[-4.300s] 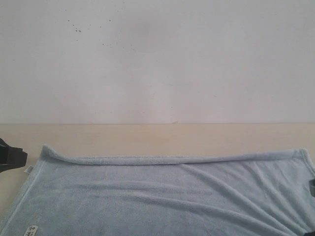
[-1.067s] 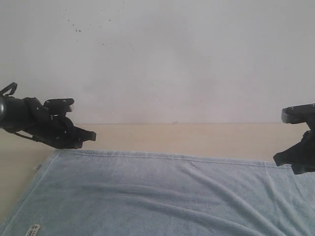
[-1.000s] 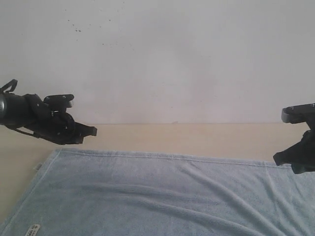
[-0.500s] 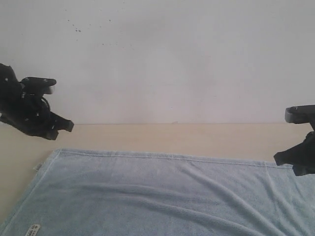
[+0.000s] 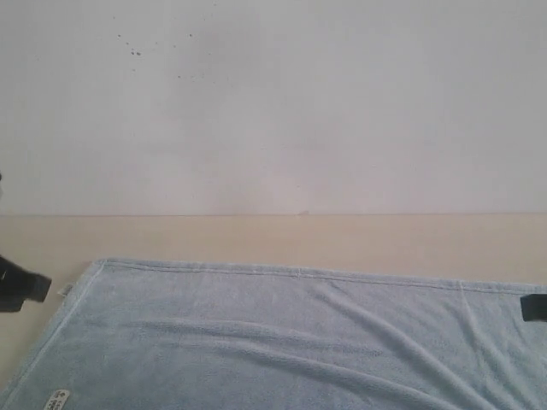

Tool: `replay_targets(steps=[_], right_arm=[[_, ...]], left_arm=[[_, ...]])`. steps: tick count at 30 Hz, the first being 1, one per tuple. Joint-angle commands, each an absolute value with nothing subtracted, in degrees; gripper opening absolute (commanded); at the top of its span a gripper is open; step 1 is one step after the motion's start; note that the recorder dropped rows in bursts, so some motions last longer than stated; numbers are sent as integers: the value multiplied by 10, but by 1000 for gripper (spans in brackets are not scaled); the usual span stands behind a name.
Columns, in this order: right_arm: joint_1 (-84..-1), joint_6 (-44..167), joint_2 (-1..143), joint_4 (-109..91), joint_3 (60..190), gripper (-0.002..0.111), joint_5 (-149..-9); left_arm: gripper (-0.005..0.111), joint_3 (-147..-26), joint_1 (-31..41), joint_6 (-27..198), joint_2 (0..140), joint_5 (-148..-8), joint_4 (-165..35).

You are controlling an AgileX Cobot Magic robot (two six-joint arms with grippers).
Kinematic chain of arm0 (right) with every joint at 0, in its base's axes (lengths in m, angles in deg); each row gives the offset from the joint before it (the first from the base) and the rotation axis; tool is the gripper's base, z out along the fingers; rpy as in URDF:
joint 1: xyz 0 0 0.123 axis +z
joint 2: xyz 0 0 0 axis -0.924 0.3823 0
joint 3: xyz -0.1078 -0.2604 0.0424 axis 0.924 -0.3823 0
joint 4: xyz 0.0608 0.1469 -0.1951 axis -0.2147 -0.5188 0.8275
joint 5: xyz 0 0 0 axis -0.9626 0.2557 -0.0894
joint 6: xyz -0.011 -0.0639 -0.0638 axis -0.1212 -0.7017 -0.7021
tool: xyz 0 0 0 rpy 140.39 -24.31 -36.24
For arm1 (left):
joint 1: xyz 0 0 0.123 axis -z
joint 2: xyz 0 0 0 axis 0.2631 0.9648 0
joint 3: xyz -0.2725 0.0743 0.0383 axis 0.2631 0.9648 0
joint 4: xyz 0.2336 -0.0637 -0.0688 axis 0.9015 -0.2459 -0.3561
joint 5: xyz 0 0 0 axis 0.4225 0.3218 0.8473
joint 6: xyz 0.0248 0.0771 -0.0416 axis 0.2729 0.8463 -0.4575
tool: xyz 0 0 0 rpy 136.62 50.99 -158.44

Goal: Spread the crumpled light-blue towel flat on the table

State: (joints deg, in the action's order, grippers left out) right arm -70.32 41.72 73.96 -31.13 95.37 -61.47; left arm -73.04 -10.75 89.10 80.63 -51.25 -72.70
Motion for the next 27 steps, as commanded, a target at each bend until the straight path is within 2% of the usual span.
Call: replay_targets(steps=[1, 4, 11, 27], right_arm=[[-704, 420, 687, -328, 903, 0, -603], [-704, 420, 661, -328, 887, 0, -602], [-704, 421, 644, -328, 885, 0, -571], [-704, 419, 644, -328, 885, 0, -592]], left_arm=[[4, -635, -107, 888, 745, -536, -734], [4, -596, -107, 895, 727, -549, -737], [4, -587, -107, 924, 729, -548, -736], [4, -582, -106, 947, 873, -609, -738]])
